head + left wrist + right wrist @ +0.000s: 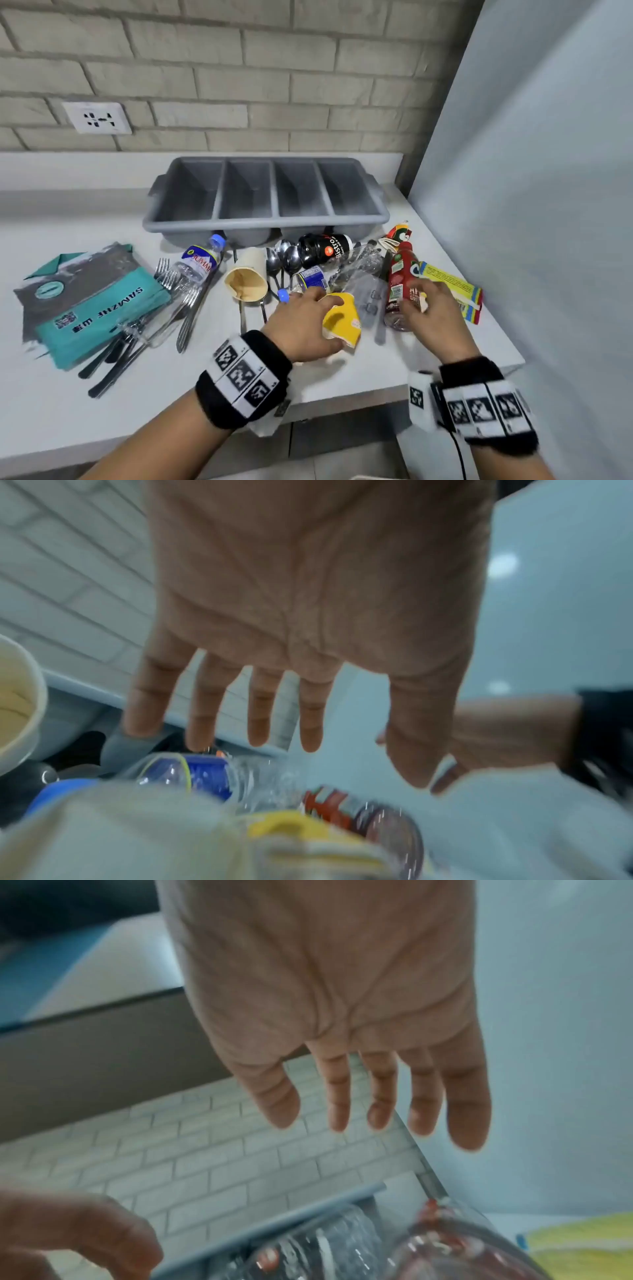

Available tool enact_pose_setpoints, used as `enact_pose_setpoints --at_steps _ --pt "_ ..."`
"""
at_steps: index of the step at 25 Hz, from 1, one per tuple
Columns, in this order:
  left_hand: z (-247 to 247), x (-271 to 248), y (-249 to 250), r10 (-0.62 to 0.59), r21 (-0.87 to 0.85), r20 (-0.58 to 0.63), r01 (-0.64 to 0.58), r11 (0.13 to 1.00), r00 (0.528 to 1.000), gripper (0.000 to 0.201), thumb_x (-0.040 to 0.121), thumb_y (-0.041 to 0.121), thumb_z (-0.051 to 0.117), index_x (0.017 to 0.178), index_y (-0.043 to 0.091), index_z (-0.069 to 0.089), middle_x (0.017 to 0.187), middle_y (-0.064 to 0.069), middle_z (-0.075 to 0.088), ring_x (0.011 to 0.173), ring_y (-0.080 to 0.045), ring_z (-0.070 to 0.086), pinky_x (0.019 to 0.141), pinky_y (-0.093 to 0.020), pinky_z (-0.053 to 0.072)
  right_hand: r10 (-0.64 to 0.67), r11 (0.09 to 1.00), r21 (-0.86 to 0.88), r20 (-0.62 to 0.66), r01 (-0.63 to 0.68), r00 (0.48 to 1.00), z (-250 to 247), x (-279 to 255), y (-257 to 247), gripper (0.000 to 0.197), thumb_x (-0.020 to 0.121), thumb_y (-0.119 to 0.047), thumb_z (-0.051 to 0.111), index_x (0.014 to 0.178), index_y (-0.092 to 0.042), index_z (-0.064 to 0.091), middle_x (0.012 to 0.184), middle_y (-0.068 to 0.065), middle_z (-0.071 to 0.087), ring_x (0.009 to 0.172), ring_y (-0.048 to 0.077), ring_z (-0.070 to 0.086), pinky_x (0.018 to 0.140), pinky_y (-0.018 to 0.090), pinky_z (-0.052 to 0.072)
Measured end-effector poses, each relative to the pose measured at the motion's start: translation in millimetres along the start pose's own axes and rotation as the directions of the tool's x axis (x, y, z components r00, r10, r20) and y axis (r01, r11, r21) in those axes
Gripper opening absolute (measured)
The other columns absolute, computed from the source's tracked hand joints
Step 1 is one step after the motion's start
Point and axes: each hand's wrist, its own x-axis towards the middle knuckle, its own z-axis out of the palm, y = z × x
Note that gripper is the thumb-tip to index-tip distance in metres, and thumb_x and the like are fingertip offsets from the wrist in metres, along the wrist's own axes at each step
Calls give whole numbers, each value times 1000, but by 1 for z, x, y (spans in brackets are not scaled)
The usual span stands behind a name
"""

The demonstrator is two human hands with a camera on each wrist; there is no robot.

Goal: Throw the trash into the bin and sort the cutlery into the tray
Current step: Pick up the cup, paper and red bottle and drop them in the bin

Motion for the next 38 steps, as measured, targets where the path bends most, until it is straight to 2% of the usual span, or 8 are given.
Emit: enact_pose_setpoints --at_steps 5,9,17,24,28,31,35,38 --pt "30 17 17 -105 351 96 65 934 990 87 74 42 66 144 37 16 155 -8 19 136 -47 24 102 -62 34 190 953 -233 -44 -195 981 27 36 6 67 85 -37 57 142 -15 30 141 22 31 129 43 31 102 49 37" --pt "41 23 9 -128 331 80 95 939 989 93 75 27 69 145 39 9 148 -7 30 126 -41 43 89 -51 48 290 947 -149 26 -283 957 43 43 23 91 77 -45 66 148 -23 13 139 23 32 128 44 37 105 49 36" --pt "39 29 10 -30 379 13 23 925 999 61 89 3 45 145 11 22 129 -18 53 106 -40 62 80 -44 50 266 960 75 37 -268 963 48 42 33 87 75 -33 67 146 -29 17 128 22 51 110 38 59 100 45 47" --pt "17 24 14 -18 451 -120 71 890 993 54 90 6 41 141 10 28 114 -13 66 99 -34 67 74 -39 51 218 949 218 59 -226 974 38 26 49 80 81 -21 65 147 -22 20 122 20 55 88 25 54 80 24 40" --pt "-7 8 15 -90 236 -219 143 961 971 60 87 18 49 143 18 29 106 -14 68 95 -32 65 74 -35 50 181 935 302 49 -187 982 36 17 58 82 79 -18 66 146 -27 19 119 19 56 88 27 58 74 27 43" --pt "-16 -8 12 -170 -136 -313 133 982 934 51 81 22 60 130 15 46 93 -12 68 84 -29 63 69 -31 47 161 930 329 42 -166 986 34 2 62 84 79 -20 66 147 -30 17 121 16 55 94 27 58 77 29 48" --pt "-17 -17 8 -227 -620 -314 -18 784 922 28 72 15 70 95 23 56 75 16 60 72 -10 60 58 -16 46 151 907 397 2 -139 989 28 -31 58 81 81 -19 66 146 -31 19 121 10 56 86 17 61 59 9 48" --pt "-11 -25 20 -108 -737 -243 -112 666 964 30 63 23 67 92 26 61 86 10 70 73 6 65 68 -10 50 173 872 482 -131 -89 976 19 -72 57 77 81 -13 67 143 -28 24 115 2 60 84 3 64 60 2 50"
